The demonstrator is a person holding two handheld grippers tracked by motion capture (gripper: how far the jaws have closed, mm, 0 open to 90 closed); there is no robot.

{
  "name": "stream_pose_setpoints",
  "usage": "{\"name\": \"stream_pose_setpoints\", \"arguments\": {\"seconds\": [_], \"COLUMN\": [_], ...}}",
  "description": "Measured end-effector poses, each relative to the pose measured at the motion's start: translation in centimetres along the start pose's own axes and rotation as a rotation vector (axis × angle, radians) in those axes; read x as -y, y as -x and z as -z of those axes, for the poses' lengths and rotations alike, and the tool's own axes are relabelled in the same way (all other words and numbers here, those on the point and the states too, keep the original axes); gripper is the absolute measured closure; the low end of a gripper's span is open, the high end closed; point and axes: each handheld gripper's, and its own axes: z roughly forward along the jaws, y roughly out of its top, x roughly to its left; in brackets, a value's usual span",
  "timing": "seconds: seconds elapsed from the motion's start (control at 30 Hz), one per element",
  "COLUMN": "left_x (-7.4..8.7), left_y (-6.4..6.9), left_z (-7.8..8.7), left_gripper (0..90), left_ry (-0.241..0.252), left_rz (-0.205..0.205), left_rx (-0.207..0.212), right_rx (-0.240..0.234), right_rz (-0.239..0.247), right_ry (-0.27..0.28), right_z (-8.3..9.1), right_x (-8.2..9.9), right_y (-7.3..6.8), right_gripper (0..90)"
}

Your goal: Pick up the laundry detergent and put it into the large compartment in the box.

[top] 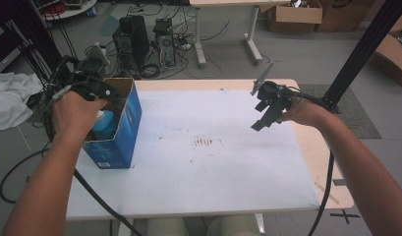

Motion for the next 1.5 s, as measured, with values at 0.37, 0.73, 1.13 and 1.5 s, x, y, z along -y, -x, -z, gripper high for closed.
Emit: {"name": "stream_pose_setpoints", "arguments": {"seconds": [0.37, 0.73, 1.13, 1.5], "left_x": [-1.3, -2.6, -4.0, -4.7], "left_y": [4.3, 8.2, 11.9, 15.1], "left_z": [1.1, 1.1, 0.3, -1.5], "left_gripper": [20.5, 19.4, 19.6, 19.7], "left_ry": [0.045, 0.037, 0.031, -0.019], "left_rz": [-0.145, -0.263, -0.431, -0.607], "left_rx": [0.061, 0.075, 0.128, 0.185], "right_rx": [0.005, 0.008, 0.014, 0.018], "right_rz": [-0.003, -0.004, -0.008, -0.022], "right_ry": [-0.001, 0.002, 0.006, 0.002], "right_z": [0.4, 0.6, 0.9, 1.2], "right_x": [0.0, 0.1, 0.4, 1.0], "right_y": [-0.1, -0.2, -0.4, -0.3], "right_gripper": [18.4, 18.5, 18.4, 18.4]}}
